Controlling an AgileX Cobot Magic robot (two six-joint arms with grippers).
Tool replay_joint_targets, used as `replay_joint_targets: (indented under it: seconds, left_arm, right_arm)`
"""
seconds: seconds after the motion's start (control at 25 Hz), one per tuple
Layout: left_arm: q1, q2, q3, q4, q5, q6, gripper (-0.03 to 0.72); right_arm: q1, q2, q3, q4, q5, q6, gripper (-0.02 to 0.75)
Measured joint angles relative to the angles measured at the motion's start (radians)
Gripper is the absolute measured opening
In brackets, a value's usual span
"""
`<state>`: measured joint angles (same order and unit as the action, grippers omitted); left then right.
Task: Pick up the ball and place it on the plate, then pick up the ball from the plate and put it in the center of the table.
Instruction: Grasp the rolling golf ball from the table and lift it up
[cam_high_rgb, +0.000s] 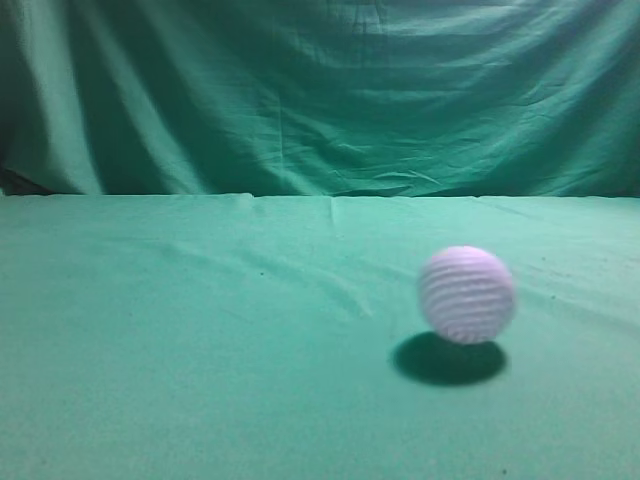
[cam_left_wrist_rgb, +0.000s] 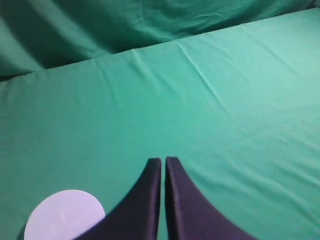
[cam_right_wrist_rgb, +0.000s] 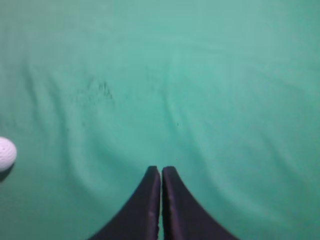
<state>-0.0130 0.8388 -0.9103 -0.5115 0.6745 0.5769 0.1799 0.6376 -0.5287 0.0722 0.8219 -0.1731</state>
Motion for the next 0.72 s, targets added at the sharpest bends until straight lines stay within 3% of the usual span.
replay_joint_targets:
  seconds: [0.4,0.72]
  left_arm:
    - [-0.001,-0.389,0.302,-0.001,-0.067,0.059,0.0]
    - [-0.001,-0.487,0.428,0.019,-0.043,0.08,0.0]
  right_arm:
    - [0.093,0.056,-0.03,-0.123,0.08,0.084,0.0]
    - [0.15,0.252,-0.153,-0.158,0.215,0.152,0.0]
